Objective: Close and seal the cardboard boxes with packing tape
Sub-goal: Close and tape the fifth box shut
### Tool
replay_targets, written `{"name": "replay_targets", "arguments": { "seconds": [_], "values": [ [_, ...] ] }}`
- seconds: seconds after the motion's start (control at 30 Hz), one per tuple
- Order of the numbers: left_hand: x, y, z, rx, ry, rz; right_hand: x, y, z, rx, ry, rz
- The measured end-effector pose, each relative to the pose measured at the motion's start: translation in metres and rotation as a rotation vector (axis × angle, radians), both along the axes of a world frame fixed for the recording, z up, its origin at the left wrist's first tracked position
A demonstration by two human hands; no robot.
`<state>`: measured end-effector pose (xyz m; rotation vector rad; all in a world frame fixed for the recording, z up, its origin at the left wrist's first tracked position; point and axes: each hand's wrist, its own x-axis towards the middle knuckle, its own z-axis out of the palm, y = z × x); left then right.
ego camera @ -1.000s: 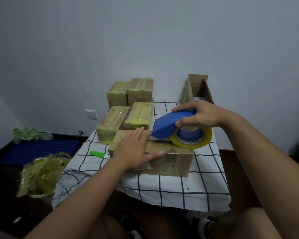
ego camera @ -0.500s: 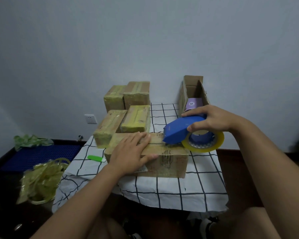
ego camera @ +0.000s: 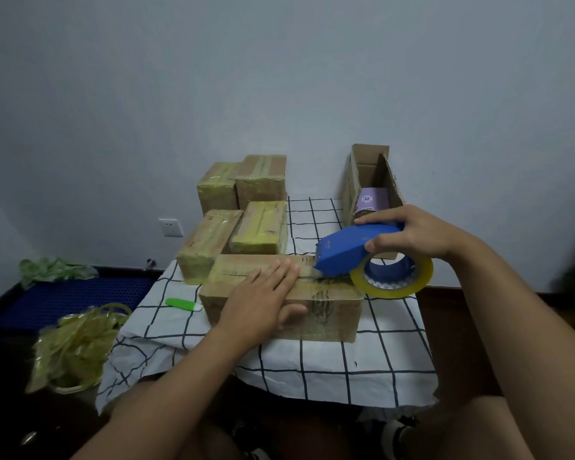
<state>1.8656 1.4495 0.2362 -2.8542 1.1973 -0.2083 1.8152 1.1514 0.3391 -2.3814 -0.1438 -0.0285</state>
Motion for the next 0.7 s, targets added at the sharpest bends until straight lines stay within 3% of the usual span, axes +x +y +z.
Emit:
{"name": "replay_targets", "arguments": {
  "seconds": [0.33, 0.7],
  "values": [
    [0.003, 0.026, 0.007, -0.067, 0.005, -0.002, 0.006, 0.024, -0.005, -0.028, -0.037, 0.005],
    [-0.018, -0.016, 0.0, -0.068, 0.004, 0.121, 0.004, 0.018, -0.013, 0.007, -0.033, -0.024]
  ]
}}
